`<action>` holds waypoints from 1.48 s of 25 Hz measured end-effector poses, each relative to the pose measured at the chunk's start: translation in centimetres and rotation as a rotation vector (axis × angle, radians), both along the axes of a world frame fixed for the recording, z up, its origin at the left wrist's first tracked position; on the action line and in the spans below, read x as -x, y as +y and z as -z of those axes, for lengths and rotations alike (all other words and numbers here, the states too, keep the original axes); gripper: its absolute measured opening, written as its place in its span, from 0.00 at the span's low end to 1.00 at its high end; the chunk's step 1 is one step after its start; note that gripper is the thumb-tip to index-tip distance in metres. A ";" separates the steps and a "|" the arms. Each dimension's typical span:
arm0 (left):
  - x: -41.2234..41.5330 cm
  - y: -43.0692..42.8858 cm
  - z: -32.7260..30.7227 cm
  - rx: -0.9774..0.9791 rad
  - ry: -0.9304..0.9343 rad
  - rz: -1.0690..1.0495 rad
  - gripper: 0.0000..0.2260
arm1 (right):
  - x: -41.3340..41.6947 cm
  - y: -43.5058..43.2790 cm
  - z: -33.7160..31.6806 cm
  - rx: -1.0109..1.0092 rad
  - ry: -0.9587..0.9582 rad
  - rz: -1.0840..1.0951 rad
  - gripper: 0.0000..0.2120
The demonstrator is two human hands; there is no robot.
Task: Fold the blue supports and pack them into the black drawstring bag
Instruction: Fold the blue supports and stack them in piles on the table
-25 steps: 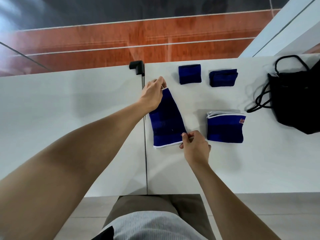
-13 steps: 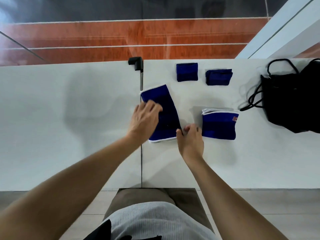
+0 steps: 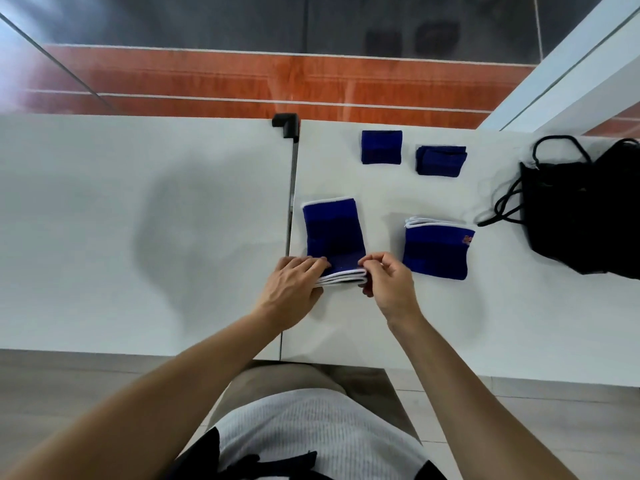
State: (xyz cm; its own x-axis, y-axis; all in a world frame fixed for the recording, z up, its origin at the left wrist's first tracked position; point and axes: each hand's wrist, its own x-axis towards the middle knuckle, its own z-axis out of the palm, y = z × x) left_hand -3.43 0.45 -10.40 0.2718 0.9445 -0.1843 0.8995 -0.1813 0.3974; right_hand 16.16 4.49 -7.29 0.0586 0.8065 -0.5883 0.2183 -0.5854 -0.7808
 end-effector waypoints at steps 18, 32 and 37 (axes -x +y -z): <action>0.4 5.0 -1.7 0.554 -0.667 -0.829 0.07 | -0.8 1.3 3.2 -0.100 -0.483 -0.364 0.16; -1.5 6.2 0.2 0.276 -0.326 -0.911 0.07 | 3.7 0.1 3.6 -0.081 -0.652 -0.048 0.10; -1.4 1.8 -0.4 0.348 -0.295 -0.886 0.09 | 3.9 -4.4 2.8 0.073 -0.490 0.129 0.10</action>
State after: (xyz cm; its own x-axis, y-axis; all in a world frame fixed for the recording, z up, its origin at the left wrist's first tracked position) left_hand -1.99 2.20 -10.04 -0.4260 0.7349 -0.5277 0.5105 0.6768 0.5304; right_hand 12.22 0.08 -10.11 0.4379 0.7324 -0.5214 0.4706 -0.6809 -0.5611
